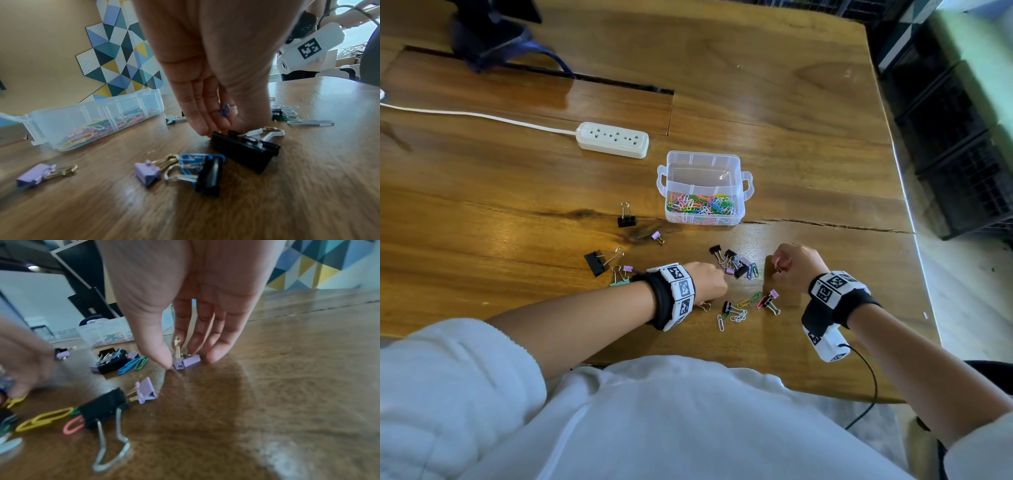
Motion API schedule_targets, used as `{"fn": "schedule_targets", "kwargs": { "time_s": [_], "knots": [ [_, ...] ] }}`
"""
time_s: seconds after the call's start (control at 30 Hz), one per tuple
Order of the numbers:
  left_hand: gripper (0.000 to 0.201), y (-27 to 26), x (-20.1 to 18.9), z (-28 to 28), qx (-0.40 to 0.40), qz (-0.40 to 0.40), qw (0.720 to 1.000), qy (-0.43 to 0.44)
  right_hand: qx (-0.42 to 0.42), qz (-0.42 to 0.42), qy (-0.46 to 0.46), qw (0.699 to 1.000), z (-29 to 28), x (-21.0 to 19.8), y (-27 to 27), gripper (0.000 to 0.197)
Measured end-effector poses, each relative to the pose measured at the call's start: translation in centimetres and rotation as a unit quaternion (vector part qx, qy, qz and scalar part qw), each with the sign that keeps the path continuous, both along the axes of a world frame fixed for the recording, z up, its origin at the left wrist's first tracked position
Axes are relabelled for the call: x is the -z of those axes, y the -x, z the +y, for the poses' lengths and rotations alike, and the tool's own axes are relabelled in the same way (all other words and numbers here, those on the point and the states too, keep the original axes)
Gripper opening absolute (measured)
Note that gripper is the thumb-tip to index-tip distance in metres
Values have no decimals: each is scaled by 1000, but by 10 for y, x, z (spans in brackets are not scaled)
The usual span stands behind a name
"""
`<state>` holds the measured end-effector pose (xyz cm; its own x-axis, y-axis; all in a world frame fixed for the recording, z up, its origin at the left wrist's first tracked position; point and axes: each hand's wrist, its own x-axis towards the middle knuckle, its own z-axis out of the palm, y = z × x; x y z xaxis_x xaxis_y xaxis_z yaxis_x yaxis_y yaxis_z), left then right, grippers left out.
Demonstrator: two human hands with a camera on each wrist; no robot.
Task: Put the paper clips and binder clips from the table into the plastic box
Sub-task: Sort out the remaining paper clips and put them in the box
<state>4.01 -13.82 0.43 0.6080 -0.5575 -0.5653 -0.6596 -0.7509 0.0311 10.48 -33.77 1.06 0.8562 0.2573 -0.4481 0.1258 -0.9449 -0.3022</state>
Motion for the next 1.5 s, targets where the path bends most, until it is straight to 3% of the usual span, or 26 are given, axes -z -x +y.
{"fn": "schedule_targets", "kwargs": {
  "time_s": [0.17, 0.27, 0.4, 0.6, 0.9, 1.37, 1.5],
  "knots": [
    [28, -5, 0, 1, -30, 41, 999, -10, -35, -50, 29, 998, 17, 6, 7, 28],
    [26, -7, 0, 1, -40, 52, 998, -9, -15, -27, 37, 999, 25, 11, 9, 35],
    [20, -14, -7, 11, -99, 57, 992, 60, 23, 1, -15, 1000, 30, 13, 9, 20],
    [2, -46, -27, 42, -185, -8, 966, 182, 11, 27, -29, 999, 32, 10, 10, 6],
    [9, -89, -39, 72, -292, -87, 933, 192, -8, 22, -5, 1000, 30, 4, 0, 4],
    [29, -99, -24, 78, -310, -57, 931, 183, -17, -76, -159, 984, 93, -30, -64, 7],
    [26, -96, -23, 74, -303, -97, 929, 189, -6, -70, -152, 986, 110, -25, -71, 12]
  ]
}}
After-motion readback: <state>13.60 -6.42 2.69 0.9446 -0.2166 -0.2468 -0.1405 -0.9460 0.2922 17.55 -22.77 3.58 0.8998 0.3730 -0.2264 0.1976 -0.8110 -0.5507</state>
